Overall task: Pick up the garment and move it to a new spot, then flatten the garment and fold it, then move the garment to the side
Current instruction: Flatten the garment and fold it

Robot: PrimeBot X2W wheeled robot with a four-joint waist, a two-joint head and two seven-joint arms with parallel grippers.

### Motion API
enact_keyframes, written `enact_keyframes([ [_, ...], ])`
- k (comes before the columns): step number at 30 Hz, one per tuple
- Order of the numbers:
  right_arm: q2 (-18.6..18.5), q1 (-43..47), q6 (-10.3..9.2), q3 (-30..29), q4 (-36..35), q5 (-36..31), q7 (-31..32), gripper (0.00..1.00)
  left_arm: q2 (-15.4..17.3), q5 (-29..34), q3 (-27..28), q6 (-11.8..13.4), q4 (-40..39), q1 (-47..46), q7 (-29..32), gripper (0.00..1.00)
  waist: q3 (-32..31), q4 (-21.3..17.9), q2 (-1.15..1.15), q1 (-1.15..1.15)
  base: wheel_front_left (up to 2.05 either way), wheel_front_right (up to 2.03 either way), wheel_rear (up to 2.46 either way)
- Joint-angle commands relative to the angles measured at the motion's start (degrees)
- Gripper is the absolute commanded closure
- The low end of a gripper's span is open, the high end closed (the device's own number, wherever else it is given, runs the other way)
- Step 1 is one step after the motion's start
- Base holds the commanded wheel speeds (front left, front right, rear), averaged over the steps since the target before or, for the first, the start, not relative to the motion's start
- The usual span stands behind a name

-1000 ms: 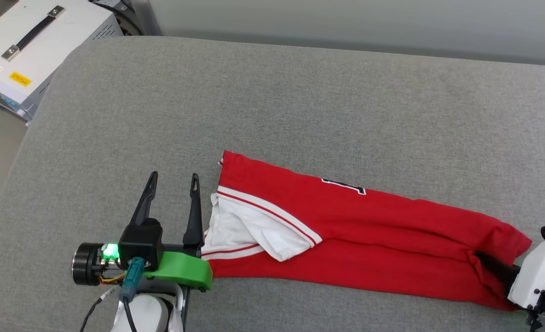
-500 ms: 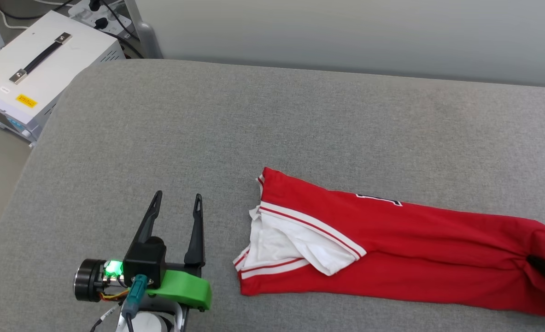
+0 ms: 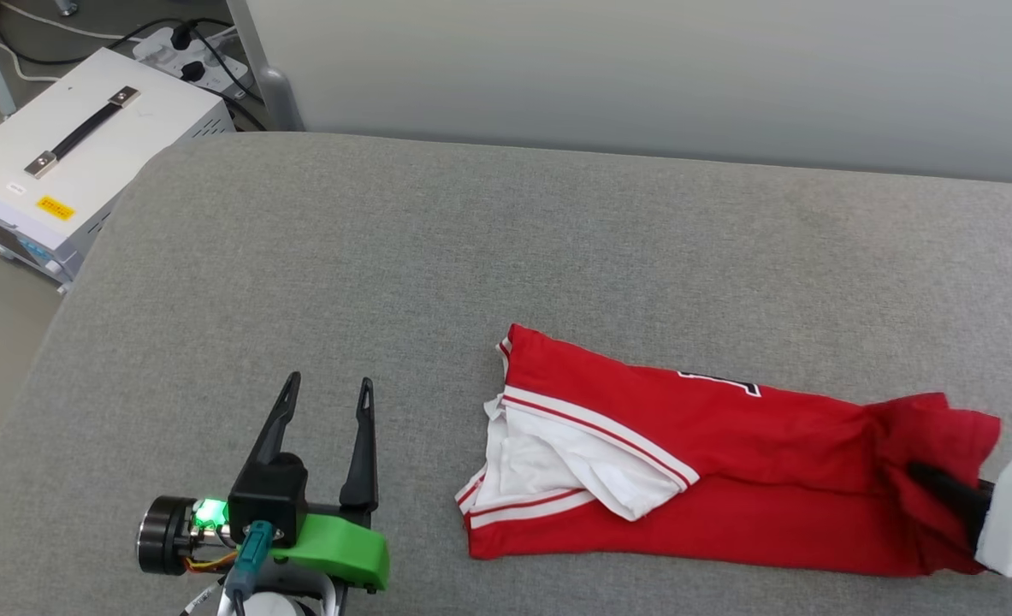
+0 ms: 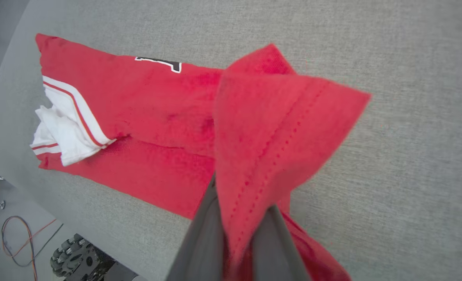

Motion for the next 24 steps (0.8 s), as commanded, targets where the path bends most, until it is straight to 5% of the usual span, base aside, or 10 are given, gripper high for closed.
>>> enact_keyframes([
  [1, 1.17, -0.62, -0.03, 0.86, -1.46, -0.63, 0.62, 1.00, -0.39, 0.78, 0.36, -0.42, 0.03, 0.74, -0.34, 0.00, 0.07, 0.10, 0.36, 0.00, 0.00, 0.00, 0.00],
  [11, 8.77, -10.67, -0.03, 10.82, -6.39, -7.38, 5.76, 1.00, -1.33, 1.51, 1.21, -1.32, 0.02, -0.43, -0.34, 0.00, 2.23, 0.99, 0.36, 0.00, 0.00, 0.00, 0.00],
  [24, 19.80, -26.50, -0.03, 25.79, 4.19, -11.56, 3.73, 1.00, -2.72, 2.13, 1.45, -2.09, 0.45, -2.95, -0.34, 0.00, 5.49, 2.59, 0.36, 0.00, 0.00, 0.00, 0.00],
])
